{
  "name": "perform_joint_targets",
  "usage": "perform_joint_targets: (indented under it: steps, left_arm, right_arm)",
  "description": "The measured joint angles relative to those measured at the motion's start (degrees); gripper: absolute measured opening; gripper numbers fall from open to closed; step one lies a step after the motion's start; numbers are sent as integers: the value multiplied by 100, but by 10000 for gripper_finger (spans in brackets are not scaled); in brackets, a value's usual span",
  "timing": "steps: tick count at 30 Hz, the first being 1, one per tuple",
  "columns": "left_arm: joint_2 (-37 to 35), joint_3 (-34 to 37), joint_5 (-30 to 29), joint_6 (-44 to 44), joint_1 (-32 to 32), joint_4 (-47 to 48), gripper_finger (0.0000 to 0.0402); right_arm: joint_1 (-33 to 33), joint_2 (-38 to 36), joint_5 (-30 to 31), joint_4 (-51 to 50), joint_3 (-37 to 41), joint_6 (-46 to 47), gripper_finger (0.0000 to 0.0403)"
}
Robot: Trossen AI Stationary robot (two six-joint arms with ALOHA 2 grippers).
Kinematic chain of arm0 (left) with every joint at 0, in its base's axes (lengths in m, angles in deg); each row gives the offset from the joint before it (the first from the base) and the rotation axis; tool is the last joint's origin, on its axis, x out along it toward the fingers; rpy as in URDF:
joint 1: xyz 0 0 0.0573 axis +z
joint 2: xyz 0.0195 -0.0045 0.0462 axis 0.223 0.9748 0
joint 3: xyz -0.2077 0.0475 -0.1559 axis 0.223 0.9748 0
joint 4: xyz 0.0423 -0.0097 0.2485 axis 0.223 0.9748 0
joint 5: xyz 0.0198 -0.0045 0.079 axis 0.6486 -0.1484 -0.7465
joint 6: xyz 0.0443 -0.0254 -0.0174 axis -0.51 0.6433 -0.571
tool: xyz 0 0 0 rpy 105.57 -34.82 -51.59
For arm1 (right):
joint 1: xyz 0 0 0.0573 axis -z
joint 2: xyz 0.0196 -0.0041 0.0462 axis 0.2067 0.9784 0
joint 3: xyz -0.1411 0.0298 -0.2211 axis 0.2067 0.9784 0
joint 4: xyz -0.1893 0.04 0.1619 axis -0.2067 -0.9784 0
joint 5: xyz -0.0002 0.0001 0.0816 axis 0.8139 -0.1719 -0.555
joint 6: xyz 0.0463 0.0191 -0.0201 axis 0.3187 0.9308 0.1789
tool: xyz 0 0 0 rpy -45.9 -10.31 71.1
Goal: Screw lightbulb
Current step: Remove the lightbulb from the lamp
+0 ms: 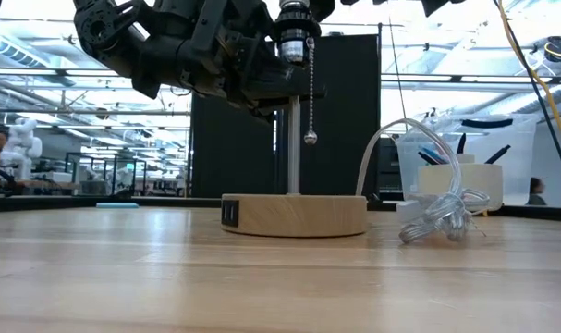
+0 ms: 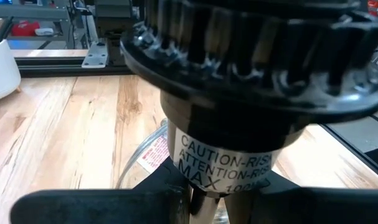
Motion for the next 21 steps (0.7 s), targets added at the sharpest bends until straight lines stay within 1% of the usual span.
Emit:
perform_joint_targets:
  steps: [4, 9, 14, 21]
  left_arm:
    - [0, -4, -4, -4, 0, -2, 60]
    - [2, -21, -47, 9, 0, -48, 60]
    - [-2, -22, -70, -4, 0, -111, 59]
    - [0, -20, -63, -31, 22, -144, 59]
  right_arm:
    - [-60, -89, -1, -121, -2, 69, 294]
    - [-58, -512, 14, -834, -2, 74, 294]
    - [-84, -984, 228, -1514, 0, 51, 295]
    - [-175, -1121, 254, -1678, 2, 71, 295]
